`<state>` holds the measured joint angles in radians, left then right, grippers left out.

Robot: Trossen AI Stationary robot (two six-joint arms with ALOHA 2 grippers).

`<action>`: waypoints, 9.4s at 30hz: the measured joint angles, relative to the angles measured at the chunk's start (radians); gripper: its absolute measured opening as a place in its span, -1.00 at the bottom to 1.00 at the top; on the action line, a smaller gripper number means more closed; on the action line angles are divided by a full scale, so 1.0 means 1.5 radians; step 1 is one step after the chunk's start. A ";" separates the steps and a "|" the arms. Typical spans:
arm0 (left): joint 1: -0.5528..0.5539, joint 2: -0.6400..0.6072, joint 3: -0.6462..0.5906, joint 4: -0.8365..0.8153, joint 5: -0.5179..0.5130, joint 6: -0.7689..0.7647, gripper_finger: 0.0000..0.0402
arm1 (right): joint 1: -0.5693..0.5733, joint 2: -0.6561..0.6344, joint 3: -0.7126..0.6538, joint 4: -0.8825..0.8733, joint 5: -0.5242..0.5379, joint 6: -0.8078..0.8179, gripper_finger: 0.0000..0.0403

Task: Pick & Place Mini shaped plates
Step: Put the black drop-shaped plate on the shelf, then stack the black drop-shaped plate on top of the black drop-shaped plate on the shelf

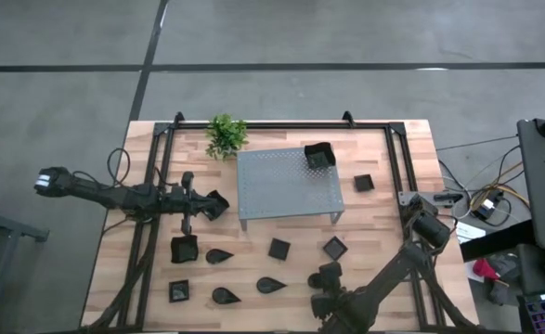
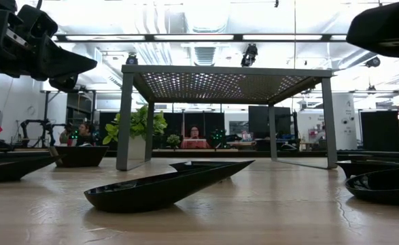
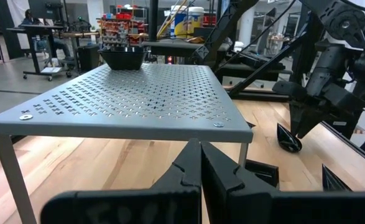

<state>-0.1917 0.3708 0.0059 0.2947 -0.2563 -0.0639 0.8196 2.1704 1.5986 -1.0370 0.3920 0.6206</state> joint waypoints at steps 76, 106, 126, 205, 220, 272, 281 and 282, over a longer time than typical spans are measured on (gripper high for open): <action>0.000 0.000 0.000 -0.002 0.000 0.000 -1.00 | -0.302 -0.378 -0.038 -0.100 0.144 -0.291 -0.96; 0.000 0.000 0.000 -0.004 0.000 0.000 -1.00 | -0.373 -0.400 -0.167 0.009 0.087 -0.411 -0.96; 0.000 0.000 0.000 -0.003 0.000 0.000 -1.00 | -0.379 -0.400 -0.180 0.017 0.089 -0.416 -0.92; 0.000 0.000 0.000 -0.025 0.000 0.000 -1.00 | -0.129 -0.005 0.019 0.320 -0.037 -0.319 -0.36; 0.000 0.000 0.000 -0.029 0.000 0.000 -1.00 | -0.129 0.006 -0.004 0.395 -0.035 -0.355 -0.40; 0.000 0.000 0.000 -0.038 0.000 0.000 -1.00 | -0.169 0.044 0.016 0.359 0.025 -0.819 -0.60; 0.000 0.000 0.000 -0.038 0.000 0.000 -1.00 | -0.163 0.044 0.018 0.328 0.055 -0.812 -0.61; 0.000 0.000 0.000 -0.038 0.000 0.000 -1.00 | -0.162 0.044 0.018 0.326 0.055 -0.813 -0.61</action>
<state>-0.1917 0.3702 0.0059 0.2375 -0.2565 -0.0639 0.5769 2.2368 1.6263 -0.5481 0.4747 -0.5983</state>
